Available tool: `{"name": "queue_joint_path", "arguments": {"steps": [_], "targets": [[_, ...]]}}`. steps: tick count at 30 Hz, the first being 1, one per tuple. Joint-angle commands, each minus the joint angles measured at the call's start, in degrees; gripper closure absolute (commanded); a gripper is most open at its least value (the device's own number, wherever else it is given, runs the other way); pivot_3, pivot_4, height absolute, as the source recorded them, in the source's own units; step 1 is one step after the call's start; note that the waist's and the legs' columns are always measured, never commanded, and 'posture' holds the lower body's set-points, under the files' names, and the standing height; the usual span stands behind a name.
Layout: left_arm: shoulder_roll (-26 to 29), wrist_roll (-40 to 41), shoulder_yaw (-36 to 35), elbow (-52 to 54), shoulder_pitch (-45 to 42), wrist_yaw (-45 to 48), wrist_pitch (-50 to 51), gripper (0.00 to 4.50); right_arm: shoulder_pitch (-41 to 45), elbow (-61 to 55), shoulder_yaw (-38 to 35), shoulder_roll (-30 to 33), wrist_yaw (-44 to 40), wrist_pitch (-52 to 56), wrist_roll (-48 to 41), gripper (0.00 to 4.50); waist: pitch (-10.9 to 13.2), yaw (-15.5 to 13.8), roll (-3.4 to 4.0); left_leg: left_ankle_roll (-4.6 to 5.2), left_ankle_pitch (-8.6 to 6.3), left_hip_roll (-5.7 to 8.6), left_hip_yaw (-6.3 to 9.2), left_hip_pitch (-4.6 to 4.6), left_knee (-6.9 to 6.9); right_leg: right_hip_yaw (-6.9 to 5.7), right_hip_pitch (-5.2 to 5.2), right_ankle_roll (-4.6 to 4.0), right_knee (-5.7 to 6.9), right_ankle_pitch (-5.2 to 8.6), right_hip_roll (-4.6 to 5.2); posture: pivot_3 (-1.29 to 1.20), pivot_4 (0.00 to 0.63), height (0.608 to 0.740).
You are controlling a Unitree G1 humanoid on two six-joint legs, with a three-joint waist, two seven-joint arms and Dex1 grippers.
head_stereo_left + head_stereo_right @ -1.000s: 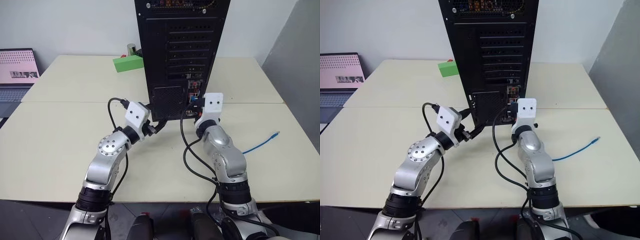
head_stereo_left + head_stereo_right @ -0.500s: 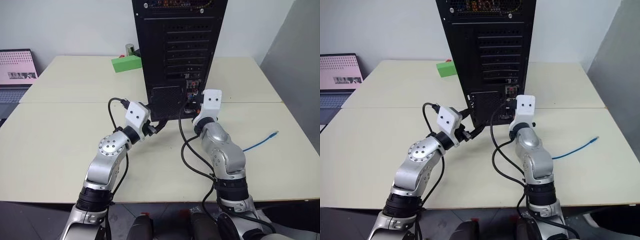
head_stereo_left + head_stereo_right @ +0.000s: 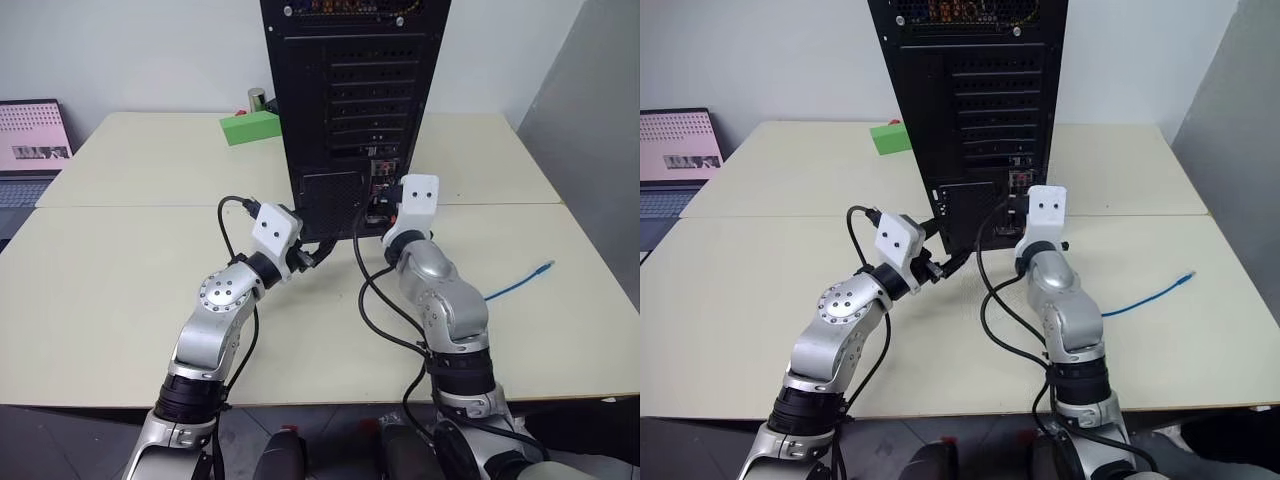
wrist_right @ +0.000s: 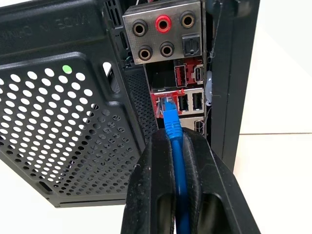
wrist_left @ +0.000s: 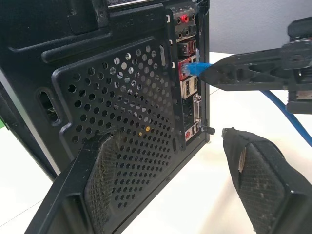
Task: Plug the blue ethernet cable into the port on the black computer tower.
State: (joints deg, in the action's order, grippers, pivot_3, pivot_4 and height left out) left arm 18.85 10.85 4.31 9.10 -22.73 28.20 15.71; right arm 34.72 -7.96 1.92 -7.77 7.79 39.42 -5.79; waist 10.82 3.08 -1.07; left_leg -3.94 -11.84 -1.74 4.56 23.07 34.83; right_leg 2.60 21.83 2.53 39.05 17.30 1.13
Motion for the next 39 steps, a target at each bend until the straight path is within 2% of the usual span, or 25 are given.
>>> {"name": "queue_joint_path", "arguments": {"steps": [1,11,14,17,19,20,25,29,34,36,39], "targets": [[-0.2,-0.4,-0.1,1.5,-0.6,0.0,-1.2,0.97,4.4,0.0,0.4,-2.2,0.7,-3.1,0.2,4.50,0.0,0.0,0.00,0.00,0.00,0.00,0.00,0.00,0.00,0.00,0.00,0.00,0.00,0.00,0.00,0.00,0.150,0.740],[-0.6,-0.7,-0.2,1.6,-0.6,-0.1,-1.3,0.97,6.0,2.7,-0.2,-1.8,1.1,-4.2,-0.6,4.50,0.0,0.3,0.00,0.00,0.00,0.00,-0.01,-0.02,0.01,0.04,0.01,0.02,0.03,-0.02,-0.02,0.00,0.150,0.740],[-0.6,-0.7,-0.3,1.7,-0.5,-0.2,-1.2,0.97,5.1,2.3,-0.6,-1.7,-0.9,-4.1,-2.5,4.50,0.0,0.3,0.00,0.00,0.00,-0.01,0.00,-0.02,0.01,0.05,0.01,0.03,0.03,-0.02,-0.03,0.00,0.150,0.740],[-0.6,-0.6,-0.6,1.4,-0.8,-0.2,-1.2,0.97,1.6,0.3,0.1,1.6,-5.3,-5.0,-3.4,4.50,0.0,0.4,0.00,0.00,0.00,-0.01,-0.01,-0.02,0.01,0.05,0.01,0.03,0.03,-0.02,-0.04,0.00,0.150,0.740],[-0.5,-0.5,-0.7,1.2,-1.0,-0.1,-1.2,0.93,-0.2,-0.6,0.4,3.7,-7.1,-4.7,-3.0,3.83,0.0,0.3,0.00,0.00,0.00,-0.02,-0.01,-0.02,0.00,0.05,0.02,0.04,0.02,-0.02,-0.04,0.00,0.150,0.740],[-0.5,-0.5,-0.8,1.1,-1.1,0.0,-1.2,0.93,-0.8,-1.1,0.4,4.5,-7.9,-4.6,-3.1,3.73,0.0,0.2,0.00,0.00,0.00,-0.02,0.00,0.00,0.00,0.04,0.02,0.03,0.02,-0.01,-0.04,0.00,0.150,0.740],[-0.3,-0.1,-1.1,0.5,-2.0,0.6,-1.0,0.93,-4.0,-5.6,1.8,9.8,-13.6,-4.1,-3.1,2.54,0.0,0.0,0.00,0.00,0.00,0.00,0.00,0.34,0.01,0.02,0.29,0.03,-0.02,-0.02,-0.01,0.00,0.150,0.740],[0.8,0.9,-0.9,0.1,-2.5,2.6,0.4,0.93,-6.9,-11.0,3.0,15.6,-21.5,-3.6,-5.4,1.52,0.0,-0.1,0.00,-0.01,0.00,0.01,0.03,0.49,0.02,-0.04,0.42,0.02,-0.02,-0.02,-0.01,0.00,0.150,0.740],[5.2,1.2,-0.8,0.4,-3.4,6.4,4.6,0.93,-9.6,-15.4,-0.1,25.5,-32.0,-5.4,-9.3,0.49,0.0,-0.1,-0.01,0.00,0.00,0.03,0.04,0.50,0.05,-0.06,0.40,0.04,-0.03,-0.02,0.00,0.00,0.150,0.740],[7.2,2.3,-1.5,1.1,-3.5,8.7,5.2,0.93,-10.0,-15.6,-3.1,29.3,-37.0,-6.2,-12.6,0.11,0.0,-0.1,-0.01,0.00,0.00,0.02,0.04,0.48,0.04,-0.05,0.41,0.04,-0.03,-0.01,0.00,0.00,0.150,0.740],[9.5,4.9,-3.4,1.6,-4.0,11.6,6.3,0.93,-10.0,-15.1,-8.0,33.7,-43.8,-5.6,-19.1,0.04,0.0,-0.2,-0.02,0.00,0.00,0.02,0.05,0.49,0.04,-0.07,0.40,0.04,-0.05,-0.01,-0.01,0.00,0.150,0.740]]}}
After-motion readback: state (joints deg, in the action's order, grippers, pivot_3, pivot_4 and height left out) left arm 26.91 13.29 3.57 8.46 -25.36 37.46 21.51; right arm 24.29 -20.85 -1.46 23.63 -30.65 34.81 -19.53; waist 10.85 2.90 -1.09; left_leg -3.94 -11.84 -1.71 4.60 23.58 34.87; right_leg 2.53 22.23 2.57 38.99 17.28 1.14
